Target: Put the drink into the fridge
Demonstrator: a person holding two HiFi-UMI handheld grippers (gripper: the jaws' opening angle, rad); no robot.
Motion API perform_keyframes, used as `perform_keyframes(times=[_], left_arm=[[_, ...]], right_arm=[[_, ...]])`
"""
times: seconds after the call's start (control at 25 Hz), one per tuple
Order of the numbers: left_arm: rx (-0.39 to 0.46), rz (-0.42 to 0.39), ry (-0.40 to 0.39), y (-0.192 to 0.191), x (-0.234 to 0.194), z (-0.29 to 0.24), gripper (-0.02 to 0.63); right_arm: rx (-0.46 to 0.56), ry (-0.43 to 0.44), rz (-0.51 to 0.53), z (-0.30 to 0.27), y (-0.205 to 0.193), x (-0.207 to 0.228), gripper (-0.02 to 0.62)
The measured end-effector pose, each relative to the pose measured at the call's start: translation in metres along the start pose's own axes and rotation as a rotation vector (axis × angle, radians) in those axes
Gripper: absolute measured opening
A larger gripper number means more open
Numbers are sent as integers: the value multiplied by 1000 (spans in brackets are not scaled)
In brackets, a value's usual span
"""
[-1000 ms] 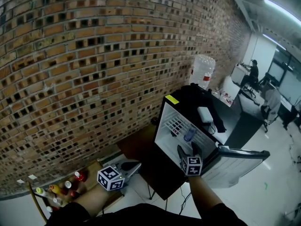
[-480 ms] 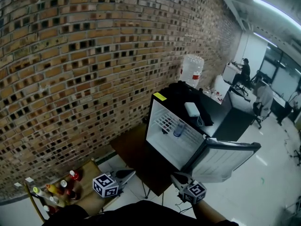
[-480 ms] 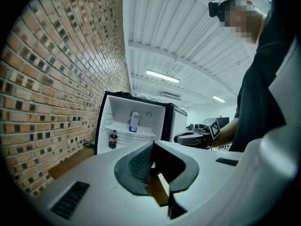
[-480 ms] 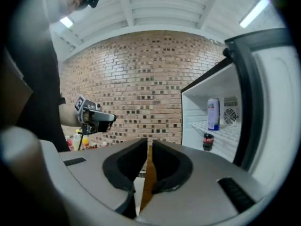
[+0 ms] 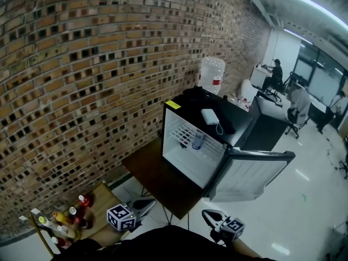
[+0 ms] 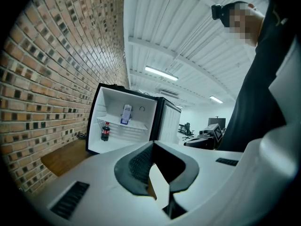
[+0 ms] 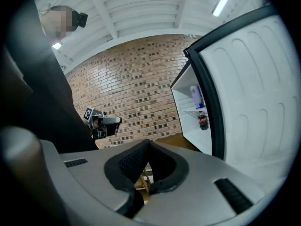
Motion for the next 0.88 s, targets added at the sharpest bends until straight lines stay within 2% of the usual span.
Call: perform_keyframes(times=[0.16,0.52,0.68,0.88], left_arm=[[-4,-1,-10,-1,7,-5,-6],[0,-10,-10,1,12,-7,-6],[7,-21,-5,3,10,-5,-6],[10,-16,-10,3,11,-4,-6]], right_arm=[[7,-5,52,6,-2,8,-12],[7,-9,34,15,19,3,-12],[13,-13,56,14,17,11,-12],[18,-16,36,14,20,8,-12]])
Point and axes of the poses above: the fingertips, and each gripper's own axes: z backward along the fingers, x to its right, y out of its top, the point moved 6 cm from there along z, backward along the fingers, and after that the axes turned 13 degrees about -y, right-handed, at the moved point
